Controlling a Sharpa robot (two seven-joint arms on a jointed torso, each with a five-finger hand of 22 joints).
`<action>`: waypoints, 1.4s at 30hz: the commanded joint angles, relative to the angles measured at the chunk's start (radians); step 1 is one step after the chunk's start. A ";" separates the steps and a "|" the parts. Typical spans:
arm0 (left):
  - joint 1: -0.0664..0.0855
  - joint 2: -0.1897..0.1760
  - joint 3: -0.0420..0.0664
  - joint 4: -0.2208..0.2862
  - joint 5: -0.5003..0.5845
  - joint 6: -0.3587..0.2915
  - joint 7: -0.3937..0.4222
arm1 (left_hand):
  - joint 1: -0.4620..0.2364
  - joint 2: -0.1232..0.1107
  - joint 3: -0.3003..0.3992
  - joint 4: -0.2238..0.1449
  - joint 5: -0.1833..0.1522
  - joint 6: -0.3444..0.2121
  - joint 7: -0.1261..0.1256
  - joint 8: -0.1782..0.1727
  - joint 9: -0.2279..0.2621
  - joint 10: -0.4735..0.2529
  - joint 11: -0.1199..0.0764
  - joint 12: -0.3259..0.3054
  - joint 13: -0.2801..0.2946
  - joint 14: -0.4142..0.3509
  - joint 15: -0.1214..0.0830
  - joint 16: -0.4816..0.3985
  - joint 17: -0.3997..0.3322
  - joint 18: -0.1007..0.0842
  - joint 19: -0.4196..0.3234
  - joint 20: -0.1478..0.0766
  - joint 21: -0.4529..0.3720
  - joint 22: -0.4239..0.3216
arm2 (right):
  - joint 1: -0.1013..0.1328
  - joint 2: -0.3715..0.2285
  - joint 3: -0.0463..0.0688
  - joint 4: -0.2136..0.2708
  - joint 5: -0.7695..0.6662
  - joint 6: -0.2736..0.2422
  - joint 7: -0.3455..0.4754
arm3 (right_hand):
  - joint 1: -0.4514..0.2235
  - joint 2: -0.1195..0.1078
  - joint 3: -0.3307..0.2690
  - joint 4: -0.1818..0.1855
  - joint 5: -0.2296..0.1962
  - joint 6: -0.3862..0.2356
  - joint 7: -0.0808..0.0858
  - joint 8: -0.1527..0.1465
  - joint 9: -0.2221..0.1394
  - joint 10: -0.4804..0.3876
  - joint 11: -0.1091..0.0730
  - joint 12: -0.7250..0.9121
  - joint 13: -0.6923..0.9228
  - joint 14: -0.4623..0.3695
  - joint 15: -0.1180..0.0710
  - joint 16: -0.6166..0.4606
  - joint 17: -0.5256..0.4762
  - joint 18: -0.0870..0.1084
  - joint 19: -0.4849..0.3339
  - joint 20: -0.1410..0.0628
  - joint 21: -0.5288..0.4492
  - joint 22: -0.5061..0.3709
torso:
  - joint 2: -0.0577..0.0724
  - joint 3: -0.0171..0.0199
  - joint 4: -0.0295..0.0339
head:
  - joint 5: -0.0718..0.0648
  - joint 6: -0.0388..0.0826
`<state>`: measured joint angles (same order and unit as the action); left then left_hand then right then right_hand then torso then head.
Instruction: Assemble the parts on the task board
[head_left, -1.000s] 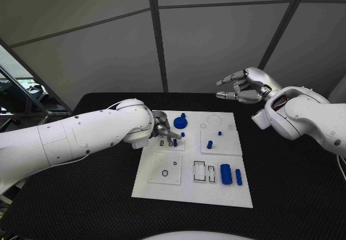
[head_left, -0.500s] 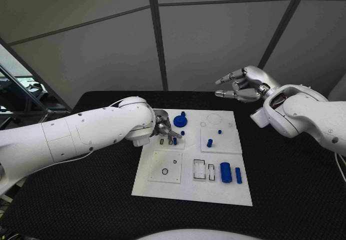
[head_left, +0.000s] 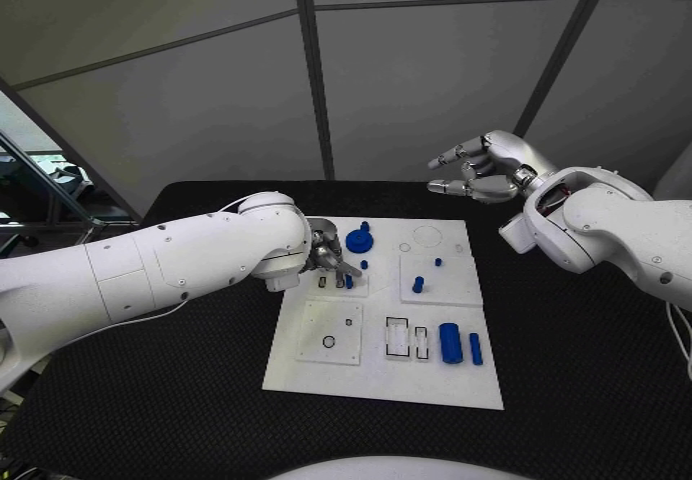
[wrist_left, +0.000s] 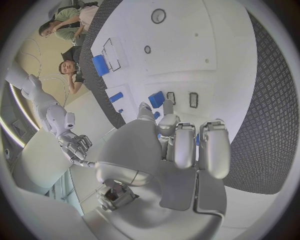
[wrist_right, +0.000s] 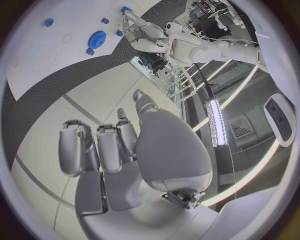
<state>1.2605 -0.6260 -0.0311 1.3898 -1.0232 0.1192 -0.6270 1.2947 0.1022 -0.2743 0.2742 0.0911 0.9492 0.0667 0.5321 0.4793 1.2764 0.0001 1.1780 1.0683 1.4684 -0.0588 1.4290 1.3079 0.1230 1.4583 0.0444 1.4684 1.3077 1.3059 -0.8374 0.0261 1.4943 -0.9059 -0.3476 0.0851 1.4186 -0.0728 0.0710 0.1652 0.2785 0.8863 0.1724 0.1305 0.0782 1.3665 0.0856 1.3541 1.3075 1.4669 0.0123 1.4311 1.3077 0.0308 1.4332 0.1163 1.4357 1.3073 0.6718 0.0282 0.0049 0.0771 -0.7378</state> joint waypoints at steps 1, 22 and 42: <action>0.003 0.003 0.000 -0.004 -0.001 0.017 0.005 | 0.012 -0.002 0.005 0.000 0.002 -0.007 0.001 0.004 0.003 0.003 -0.005 0.004 0.002 0.051 -0.008 0.000 0.063 -0.086 0.035 -0.002 0.005 0.090 | 0.003 0.001 0.001 0.000 -0.007 0.008 0.001 | 0.001 0.013 0.003 -0.004 0.006 0.008 0.000 0.007 -0.002 -0.005 -0.001 -0.005 0.010 0.047 -0.005 -0.004 0.028 0.018 -0.006 0.001 -0.006 0.091 | 0.000 -0.0003 0.0002 | 0.000 -0.001; 0.004 0.007 -0.001 -0.002 0.011 0.029 0.015 | 0.113 0.045 0.073 -0.054 0.004 -0.017 -0.011 0.029 0.035 0.017 -0.015 0.017 0.020 0.051 -0.016 0.000 0.065 -0.087 0.038 -0.009 0.008 0.100 | 0.003 0.010 0.001 -0.008 -0.012 0.018 -0.004 | 0.001 0.014 0.003 -0.004 0.006 0.008 0.000 0.007 -0.002 -0.004 -0.001 -0.005 0.010 0.047 -0.005 -0.004 0.028 0.018 -0.006 0.001 -0.006 0.091 | 0.000 -0.0007 0.0014 | -0.001 -0.006; 0.004 -0.016 -0.001 0.018 0.034 -0.015 0.046 | 0.186 -0.060 0.531 -0.087 0.012 -0.045 -0.011 0.011 0.057 0.016 -0.025 -0.012 0.011 0.052 -0.012 -0.003 0.069 -0.087 0.035 -0.014 0.000 0.101 | 0.003 0.011 0.001 -0.016 -0.013 0.022 -0.003 | 0.001 0.017 0.005 -0.005 0.013 0.009 -0.001 0.008 -0.002 -0.004 -0.002 -0.004 0.010 0.046 -0.005 -0.007 0.025 0.019 -0.008 0.001 -0.009 0.088 | 0.000 -0.0010 0.0022 | 0.002 -0.005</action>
<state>1.2640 -0.6397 -0.0325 1.4040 -1.0022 0.1253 -0.6004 1.4935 0.0651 0.1090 0.3033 0.1023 0.9019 0.0518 0.5397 0.5331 1.2859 -0.0212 1.1598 1.0725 1.4660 -0.0757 1.4290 1.3078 0.1231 1.4648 0.0303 1.4722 1.3076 1.3059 -0.8272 0.0260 1.4783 -0.9152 -0.3319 0.0765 1.4183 -0.0653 0.0735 0.1627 0.2885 0.8863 0.1724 0.1355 0.0775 1.3666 0.0857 1.3541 1.3075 1.4668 0.0124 1.4311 1.3074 0.0308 1.4332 0.1163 1.4319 1.3073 0.6723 0.0273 0.0059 0.0780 -0.7433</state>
